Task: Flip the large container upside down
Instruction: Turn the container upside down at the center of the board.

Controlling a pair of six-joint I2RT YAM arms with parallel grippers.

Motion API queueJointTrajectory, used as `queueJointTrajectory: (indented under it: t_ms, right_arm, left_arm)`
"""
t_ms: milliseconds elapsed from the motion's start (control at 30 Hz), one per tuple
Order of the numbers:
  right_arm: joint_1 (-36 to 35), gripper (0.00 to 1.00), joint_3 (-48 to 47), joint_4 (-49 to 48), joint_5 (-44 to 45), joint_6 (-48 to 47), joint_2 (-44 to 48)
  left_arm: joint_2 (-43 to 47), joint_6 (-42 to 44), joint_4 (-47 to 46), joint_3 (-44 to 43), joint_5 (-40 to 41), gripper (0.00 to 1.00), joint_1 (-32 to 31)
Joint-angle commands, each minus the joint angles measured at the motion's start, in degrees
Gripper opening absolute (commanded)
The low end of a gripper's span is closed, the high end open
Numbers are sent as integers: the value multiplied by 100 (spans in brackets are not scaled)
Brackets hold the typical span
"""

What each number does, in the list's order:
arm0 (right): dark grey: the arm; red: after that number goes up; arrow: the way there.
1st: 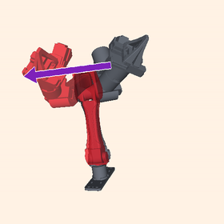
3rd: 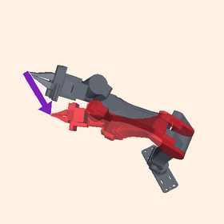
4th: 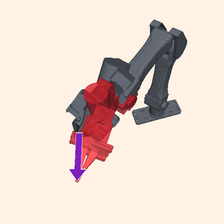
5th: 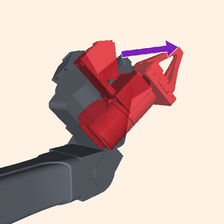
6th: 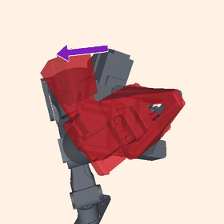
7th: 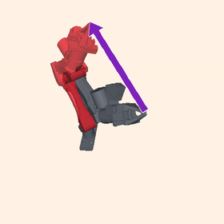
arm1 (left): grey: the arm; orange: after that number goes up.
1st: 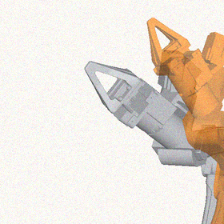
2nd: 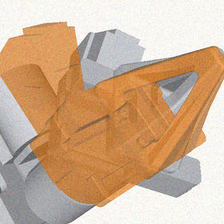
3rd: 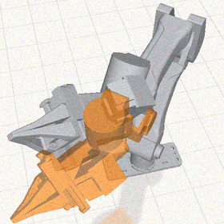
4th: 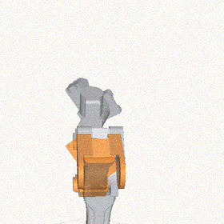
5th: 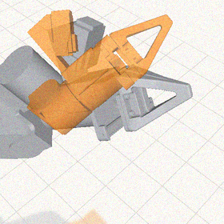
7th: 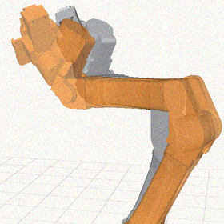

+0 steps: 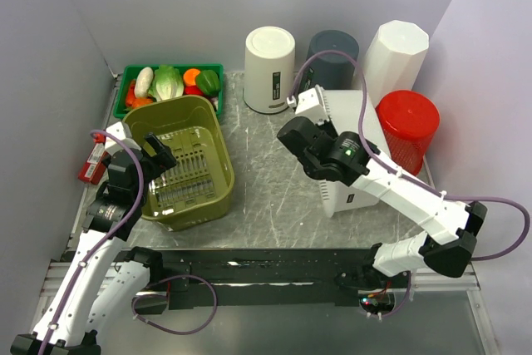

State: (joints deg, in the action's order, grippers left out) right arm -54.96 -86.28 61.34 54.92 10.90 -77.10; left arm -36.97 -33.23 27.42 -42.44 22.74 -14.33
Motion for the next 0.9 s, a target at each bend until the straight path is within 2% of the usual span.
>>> queueJointTrajectory:
  t_ms: [0, 400, 533, 867]
  right_arm:
    - [-164, 0, -232, -78, 845, -404, -112]
    - [-656, 0, -187, 229, 784, 88, -797]
    - [-858, 0, -65, -156, 529, -149, -850]
    - [-1070, 0, -205, -359, -226, 70, -1219]
  left_arm:
    - [32, 36, -123, -81, -42, 96, -9]
    - [-3, 36, -123, -81, -59, 96, -9]
    - [41, 27, -123, -72, -24, 96, -9]
    - [-3, 27, -123, -81, -42, 96, -9]
